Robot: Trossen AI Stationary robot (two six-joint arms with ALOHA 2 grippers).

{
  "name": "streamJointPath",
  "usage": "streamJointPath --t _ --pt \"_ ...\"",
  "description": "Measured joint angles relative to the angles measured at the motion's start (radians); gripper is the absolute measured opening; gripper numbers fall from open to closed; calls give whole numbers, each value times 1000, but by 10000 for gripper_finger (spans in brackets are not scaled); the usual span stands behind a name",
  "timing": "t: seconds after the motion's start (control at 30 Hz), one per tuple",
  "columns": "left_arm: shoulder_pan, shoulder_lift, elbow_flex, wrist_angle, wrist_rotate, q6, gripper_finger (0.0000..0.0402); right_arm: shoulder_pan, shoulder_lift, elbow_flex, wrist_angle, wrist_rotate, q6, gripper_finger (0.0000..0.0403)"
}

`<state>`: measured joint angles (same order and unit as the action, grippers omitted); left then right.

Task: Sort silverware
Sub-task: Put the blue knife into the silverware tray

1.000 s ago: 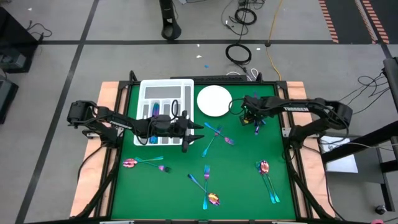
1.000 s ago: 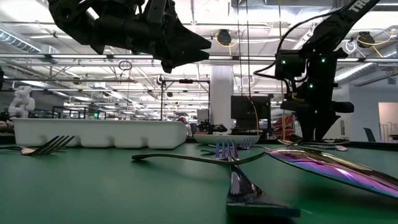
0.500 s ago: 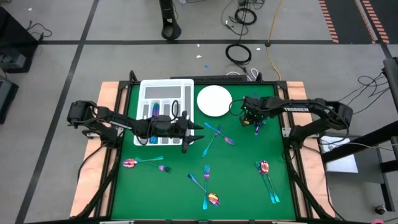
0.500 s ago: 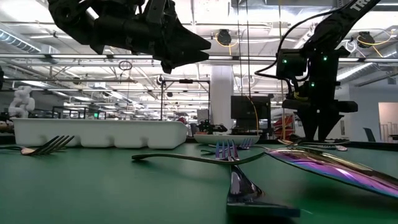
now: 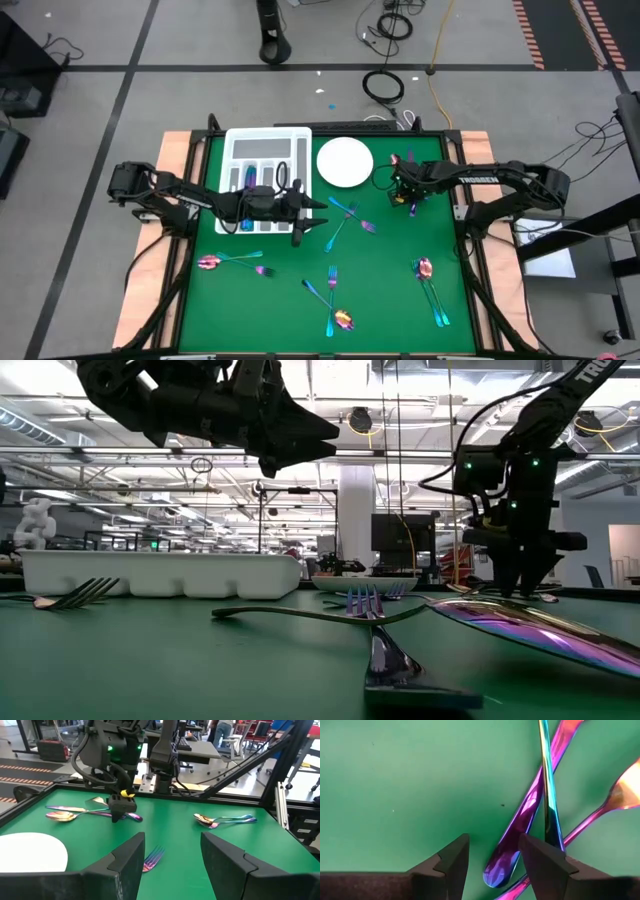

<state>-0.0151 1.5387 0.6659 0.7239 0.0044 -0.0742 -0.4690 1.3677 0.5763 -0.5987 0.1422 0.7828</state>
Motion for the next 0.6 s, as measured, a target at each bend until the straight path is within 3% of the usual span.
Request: streamJointPath --t 0.23,0.6 --pt "0 0 0 0 0 0 194 28 -5 -1 22 -26 48 171" --pt "0 0 0 0 0 1 194 179 -4 -2 19 -90 185 171"
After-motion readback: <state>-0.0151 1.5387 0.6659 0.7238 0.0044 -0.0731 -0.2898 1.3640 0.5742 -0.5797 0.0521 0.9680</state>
